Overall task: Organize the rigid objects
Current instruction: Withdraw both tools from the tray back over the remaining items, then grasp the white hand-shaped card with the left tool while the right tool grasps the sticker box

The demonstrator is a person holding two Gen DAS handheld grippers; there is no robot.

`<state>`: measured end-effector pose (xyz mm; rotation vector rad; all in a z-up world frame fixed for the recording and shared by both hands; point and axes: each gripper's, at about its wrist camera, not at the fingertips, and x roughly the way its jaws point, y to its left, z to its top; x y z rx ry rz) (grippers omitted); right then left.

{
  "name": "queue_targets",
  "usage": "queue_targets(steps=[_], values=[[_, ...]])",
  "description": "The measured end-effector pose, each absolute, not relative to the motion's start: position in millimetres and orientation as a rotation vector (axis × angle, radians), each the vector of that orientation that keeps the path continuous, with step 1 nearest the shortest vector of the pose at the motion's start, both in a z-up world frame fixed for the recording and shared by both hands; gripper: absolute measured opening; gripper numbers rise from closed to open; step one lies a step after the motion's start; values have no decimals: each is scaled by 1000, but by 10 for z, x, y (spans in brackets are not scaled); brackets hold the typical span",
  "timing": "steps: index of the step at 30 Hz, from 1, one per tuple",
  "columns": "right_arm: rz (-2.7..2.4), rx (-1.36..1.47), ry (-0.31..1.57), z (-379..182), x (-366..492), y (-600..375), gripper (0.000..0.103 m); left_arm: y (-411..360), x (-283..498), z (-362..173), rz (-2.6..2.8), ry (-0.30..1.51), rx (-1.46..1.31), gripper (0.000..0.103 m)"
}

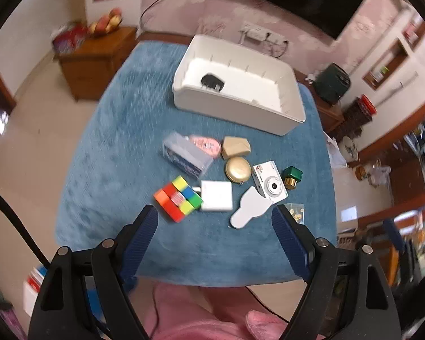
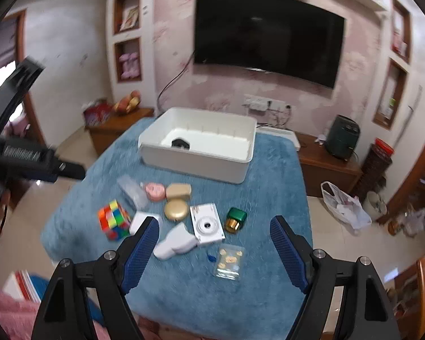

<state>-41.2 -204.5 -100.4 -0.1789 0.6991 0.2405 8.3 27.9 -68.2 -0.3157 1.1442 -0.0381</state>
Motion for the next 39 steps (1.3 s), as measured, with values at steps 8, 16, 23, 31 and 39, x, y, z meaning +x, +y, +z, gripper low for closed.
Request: queue_targets(steps=[8, 16, 23, 31, 39], values=[[405, -232, 817, -1265, -200, -2263, 82, -11, 179, -1040, 35, 1259, -454, 85], [601, -375, 920, -1532, 29, -2277, 82, -204, 273, -1398, 95, 1364, -623, 85], [712, -461, 1020, -1756, 216, -2293, 82, -317, 416, -1698, 152, 1448, -758, 85], [755, -492, 1156, -2057, 457, -2387, 82, -301, 578, -2072, 263, 1538, -874, 85], [803, -502, 1286, -2345, 637, -2412, 81, -277, 706, -2322, 318, 1589, -960, 85]])
